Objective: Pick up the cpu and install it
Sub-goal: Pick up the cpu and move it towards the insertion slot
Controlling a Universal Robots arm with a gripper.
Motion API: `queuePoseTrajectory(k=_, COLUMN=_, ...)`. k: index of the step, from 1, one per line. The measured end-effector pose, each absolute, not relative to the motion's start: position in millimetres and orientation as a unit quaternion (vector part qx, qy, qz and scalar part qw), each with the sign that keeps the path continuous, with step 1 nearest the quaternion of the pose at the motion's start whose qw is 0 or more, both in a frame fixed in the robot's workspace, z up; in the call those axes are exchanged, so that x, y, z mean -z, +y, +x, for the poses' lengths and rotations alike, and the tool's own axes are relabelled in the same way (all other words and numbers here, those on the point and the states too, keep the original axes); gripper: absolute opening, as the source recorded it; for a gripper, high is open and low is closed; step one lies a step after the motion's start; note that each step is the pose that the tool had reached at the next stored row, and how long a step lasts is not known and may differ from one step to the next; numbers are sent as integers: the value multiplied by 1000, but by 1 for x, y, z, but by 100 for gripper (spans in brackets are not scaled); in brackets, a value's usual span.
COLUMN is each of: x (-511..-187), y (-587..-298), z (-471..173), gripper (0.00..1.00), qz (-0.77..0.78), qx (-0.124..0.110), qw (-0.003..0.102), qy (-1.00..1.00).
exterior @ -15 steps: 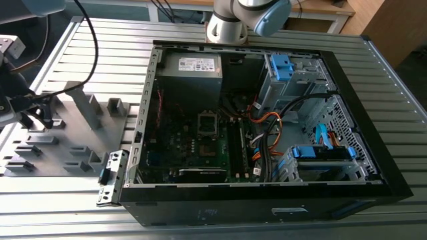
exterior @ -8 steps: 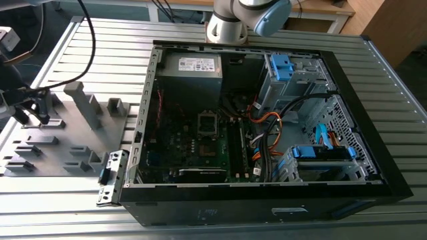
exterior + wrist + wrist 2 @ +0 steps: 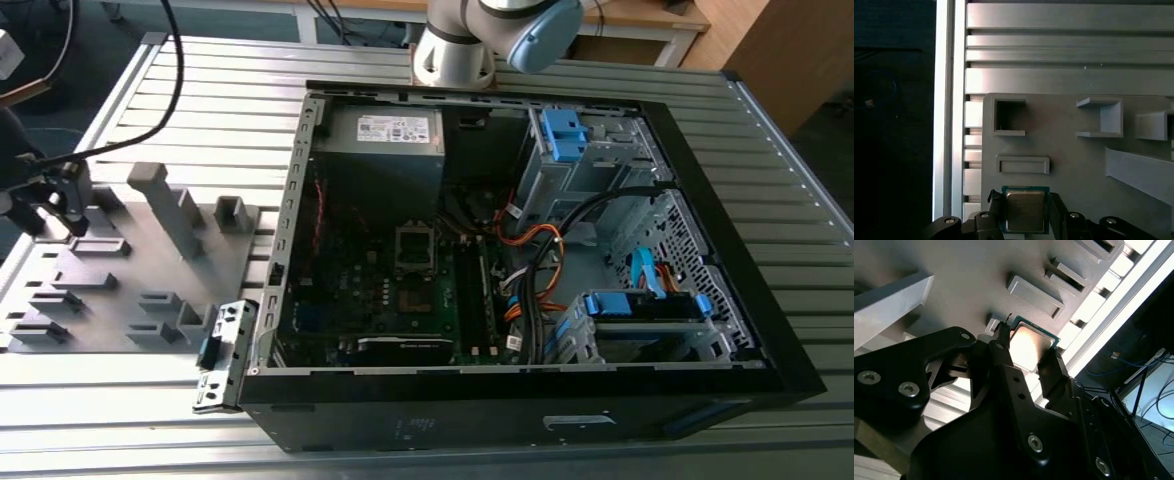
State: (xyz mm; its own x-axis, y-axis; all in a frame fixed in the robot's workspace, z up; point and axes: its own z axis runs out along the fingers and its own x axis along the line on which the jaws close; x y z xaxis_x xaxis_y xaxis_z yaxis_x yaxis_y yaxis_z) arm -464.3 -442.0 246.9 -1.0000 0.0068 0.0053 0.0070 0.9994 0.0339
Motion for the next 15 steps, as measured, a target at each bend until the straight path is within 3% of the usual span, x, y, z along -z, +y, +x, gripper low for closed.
queuePoseTrajectory(k=15, x=-251, y=-442, z=-464, gripper=47, qz=-3, qx=17, qw=3, qy=-1000)
